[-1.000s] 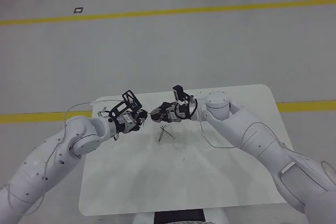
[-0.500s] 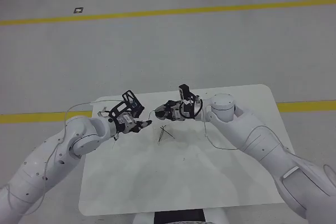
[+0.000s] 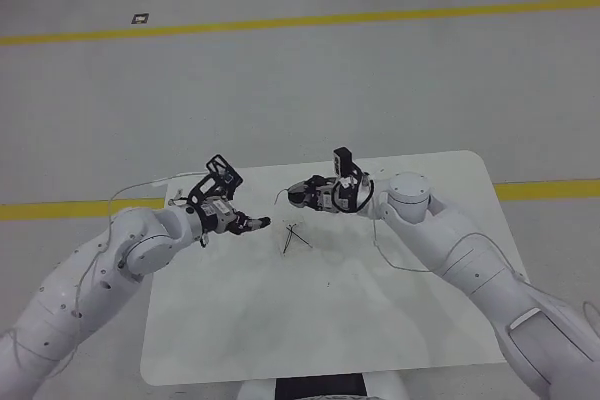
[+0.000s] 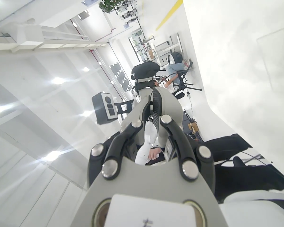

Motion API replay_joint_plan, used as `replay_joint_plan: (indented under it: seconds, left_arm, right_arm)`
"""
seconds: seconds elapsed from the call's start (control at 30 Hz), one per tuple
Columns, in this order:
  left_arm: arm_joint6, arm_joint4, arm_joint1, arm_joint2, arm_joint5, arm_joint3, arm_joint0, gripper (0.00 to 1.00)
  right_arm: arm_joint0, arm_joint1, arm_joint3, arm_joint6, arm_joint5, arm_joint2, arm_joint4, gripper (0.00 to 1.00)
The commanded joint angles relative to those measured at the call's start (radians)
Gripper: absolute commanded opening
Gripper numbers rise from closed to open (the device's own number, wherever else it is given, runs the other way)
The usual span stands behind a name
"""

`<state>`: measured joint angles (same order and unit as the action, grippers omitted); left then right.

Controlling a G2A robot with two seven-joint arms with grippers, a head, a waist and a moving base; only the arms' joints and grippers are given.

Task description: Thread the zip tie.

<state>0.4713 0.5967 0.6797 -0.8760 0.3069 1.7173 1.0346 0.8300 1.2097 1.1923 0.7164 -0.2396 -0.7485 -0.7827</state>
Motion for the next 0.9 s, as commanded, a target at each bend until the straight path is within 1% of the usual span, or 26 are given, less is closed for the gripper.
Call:
replay_joint_plan:
  seconds: [0.0,0.03,0.07,0.1,0.13,0.17,0.2,0.4,0.43,0.47,0.53,0.57,0.6,0.63,0.67,0.7,0.73,0.77,0.8,0.87]
  left_arm:
    - [0.009,-0.116,-0.008,-0.046,0.026,-0.052,0.01,1.0]
    - [0.017,-0.154,-0.012,-0.063,0.033,-0.065,0.015,1.0]
    - [0.022,-0.216,-0.015,-0.078,0.033,-0.081,0.026,1.0]
    - [0.043,-0.311,-0.018,-0.091,0.033,-0.106,0.04,1.0]
    - [0.126,-0.461,-0.021,-0.1,0.033,-0.129,0.048,1.0]
    - [0.178,-0.523,-0.024,-0.113,0.033,-0.148,0.039,1.0]
    - [0.185,-0.525,-0.025,-0.118,0.033,-0.16,0.036,1.0]
    - [0.185,-0.525,-0.025,-0.118,0.033,-0.16,0.036,1.0]
    - [0.178,-0.545,-0.024,-0.118,0.032,-0.161,0.039,1.0]
    - [0.169,-0.657,-0.018,-0.116,0.033,-0.171,0.053,1.0]
    - [0.199,-0.727,-0.015,-0.122,0.033,-0.208,0.047,1.0]
    - [0.213,-0.807,-0.011,-0.124,0.033,-0.23,0.051,1.0]
    - [0.227,-0.878,-0.007,-0.127,0.033,-0.248,0.054,1.0]
    - [0.249,-0.955,-0.004,-0.128,0.033,-0.266,0.058,1.0]
    - [0.289,-1.031,0.0,-0.128,0.033,-0.282,0.061,1.0]
    - [0.327,-1.116,0.005,-0.133,0.033,-0.32,0.062,1.0]
    - [0.338,-1.151,0.009,-0.135,0.033,-0.349,0.062,1.0]
    - [0.349,-1.187,0.015,-0.132,0.033,-0.369,0.063,1.0]
    - [0.351,-1.2,0.017,-0.131,0.033,-0.378,0.064,1.0]
    - [0.351,-1.2,0.017,-0.131,0.033,-0.378,0.064,1.0]
  right_arm:
    - [0.018,-0.008,0.016,0.005,0.027,-0.024,0.019,0.0]
    - [0.026,-0.011,0.025,0.008,0.043,-0.033,0.029,0.0]
    - [0.034,-0.014,0.034,0.013,0.064,-0.041,0.041,0.0]
    - [0.041,-0.016,0.05,0.021,0.101,-0.049,0.058,0.0]
    - [0.053,-0.019,0.071,0.045,0.166,-0.056,0.087,0.0]
    - [0.06,-0.022,0.073,0.048,0.186,-0.057,0.118,0.0]
    - [0.06,-0.022,0.073,0.048,0.186,-0.057,0.118,0.0]
    - [0.06,-0.022,0.073,0.048,0.186,-0.057,0.118,0.0]
    - [0.06,-0.022,0.073,0.048,0.186,-0.057,0.118,0.0]
    - [0.07,-0.021,0.083,0.023,0.207,-0.062,0.13,0.0]
    - [0.085,-0.021,0.097,0.021,0.241,-0.068,0.137,0.0]
    - [0.093,-0.021,0.1,0.023,0.283,-0.075,0.145,0.0]
    - [0.098,-0.021,0.099,0.028,0.298,-0.077,0.154,0.0]
    - [0.1,-0.021,0.101,0.035,0.312,-0.078,0.165,0.0]
    - [0.102,-0.02,0.102,0.038,0.336,-0.079,0.176,0.0]
    - [0.105,-0.019,0.102,0.048,0.369,-0.078,0.196,0.0]
    - [0.106,-0.018,0.101,0.052,0.395,-0.075,0.217,0.0]
    - [0.11,-0.016,0.099,0.051,0.416,-0.072,0.225,0.0]
    - [0.111,-0.013,0.096,0.051,0.43,-0.066,0.236,0.0]
    - [0.111,-0.013,0.096,0.051,0.43,-0.066,0.236,0.0]
